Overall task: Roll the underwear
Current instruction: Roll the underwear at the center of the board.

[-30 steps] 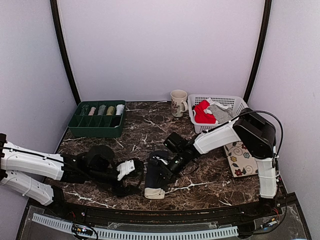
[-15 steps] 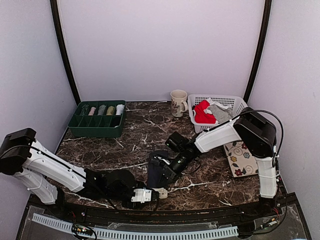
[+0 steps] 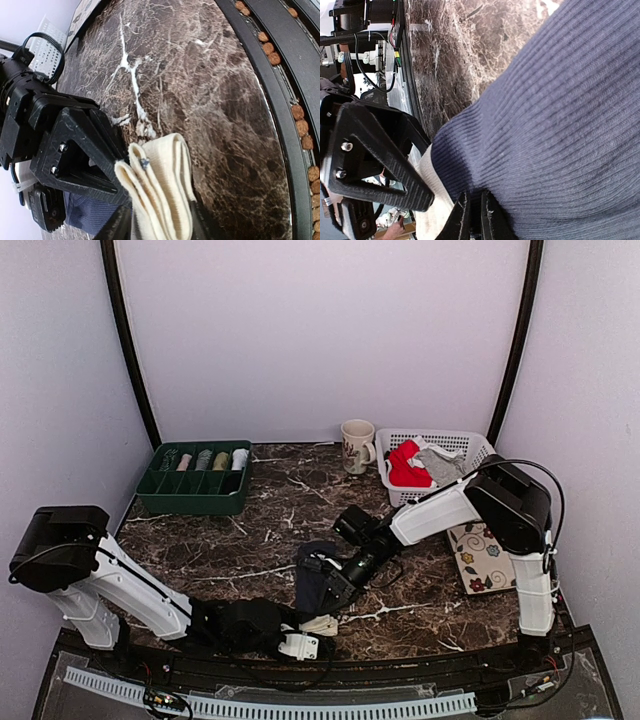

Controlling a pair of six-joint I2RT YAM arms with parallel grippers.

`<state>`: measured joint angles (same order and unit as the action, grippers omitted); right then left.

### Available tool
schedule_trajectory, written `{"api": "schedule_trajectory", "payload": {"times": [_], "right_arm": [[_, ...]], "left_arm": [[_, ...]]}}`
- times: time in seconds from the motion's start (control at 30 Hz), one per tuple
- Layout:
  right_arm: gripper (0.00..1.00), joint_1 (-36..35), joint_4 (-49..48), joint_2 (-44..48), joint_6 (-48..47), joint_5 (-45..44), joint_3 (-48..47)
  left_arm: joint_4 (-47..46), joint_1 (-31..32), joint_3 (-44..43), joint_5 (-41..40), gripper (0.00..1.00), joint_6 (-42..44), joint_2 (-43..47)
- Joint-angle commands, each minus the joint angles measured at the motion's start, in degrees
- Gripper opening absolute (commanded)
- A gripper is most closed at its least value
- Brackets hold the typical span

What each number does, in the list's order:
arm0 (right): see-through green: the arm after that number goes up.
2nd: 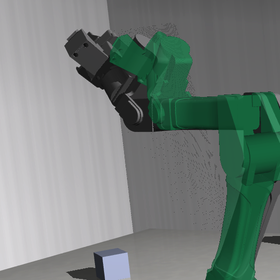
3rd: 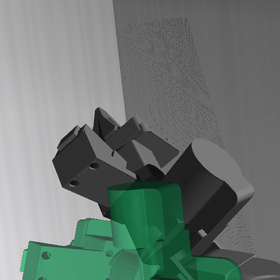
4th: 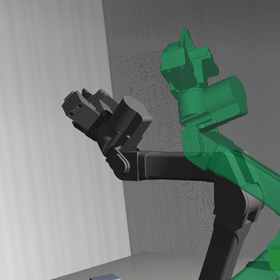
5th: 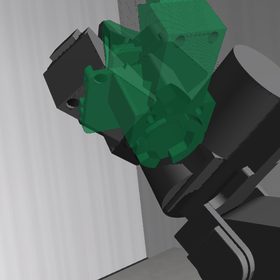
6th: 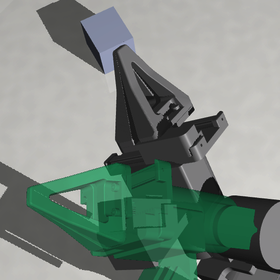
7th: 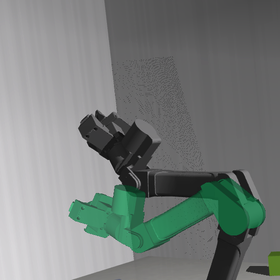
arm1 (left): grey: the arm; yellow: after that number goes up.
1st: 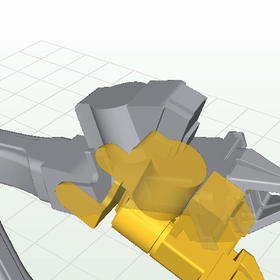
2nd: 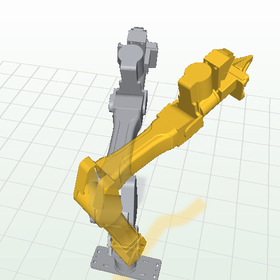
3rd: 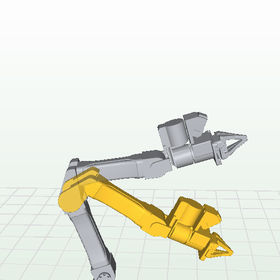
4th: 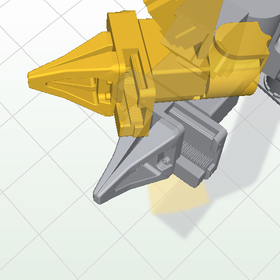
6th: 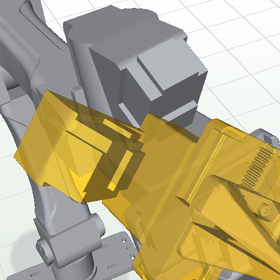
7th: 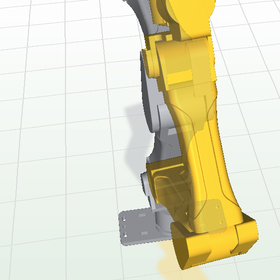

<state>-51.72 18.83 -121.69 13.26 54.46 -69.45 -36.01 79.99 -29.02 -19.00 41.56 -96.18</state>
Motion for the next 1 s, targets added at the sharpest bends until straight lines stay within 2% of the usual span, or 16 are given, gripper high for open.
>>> {"api": "schedule_trajectory", "payload": {"times": [0.0,0.13,0.27,0.33,0.5,0.67,0.77,0.83,0.9,0.97], "right_arm": [[0.09,0.1,6.4,-3.7,-1.1,-8.1,2.7],[0.1,0.0,6.3,-3.2,-1.4,-8.2,2.2],[0.13,0.1,6.0,-2.2,-1.9,-8.7,1.7],[0.21,0.1,4.7,-1.3,-1.6,-9.1,1.9],[0.38,0.5,-3.0,5.1,1.8,-11.3,5.5],[0.44,1.8,-10.5,14.1,3.5,-17.7,10.3],[0.49,1.8,-17.6,21.3,3.7,-21.6,16.8],[0.56,1.8,-24.4,27.3,4.0,-24.6,22.8],[0.71,1.8,-29.4,33.1,3.4,-27.6,29.1],[0.75,1.5,-32.4,38.1,1.5,-29.2,33.2]], "left_arm": [[1.5,-0.1,0.2,2.0,0.36,0.1,1.2],[6.0,-0.2,-1.6,2.9,0.17,-5.0,2.0],[12.0,-1.4,-4.2,5.1,0.05,-10.5,3.4],[15.7,-2.4,-5.6,6.0,0.01,-13.5,4.1],[23.2,-5.7,-8.1,15.4,0.0,-19.4,6.5],[27.4,-10.5,-8.7,27.9,0.0,-25.1,8.3],[30.0,-13.1,-10.1,34.2,0.0,-27.3,7.5],[31.9,-15.1,-11.6,38.8,0.0,-29.3,6.1],[32.8,-17.7,-12.6,43.8,0.0,-31.6,4.4],[33.0,-19.8,-13.5,48.4,0.0,-33.8,3.3]]}}
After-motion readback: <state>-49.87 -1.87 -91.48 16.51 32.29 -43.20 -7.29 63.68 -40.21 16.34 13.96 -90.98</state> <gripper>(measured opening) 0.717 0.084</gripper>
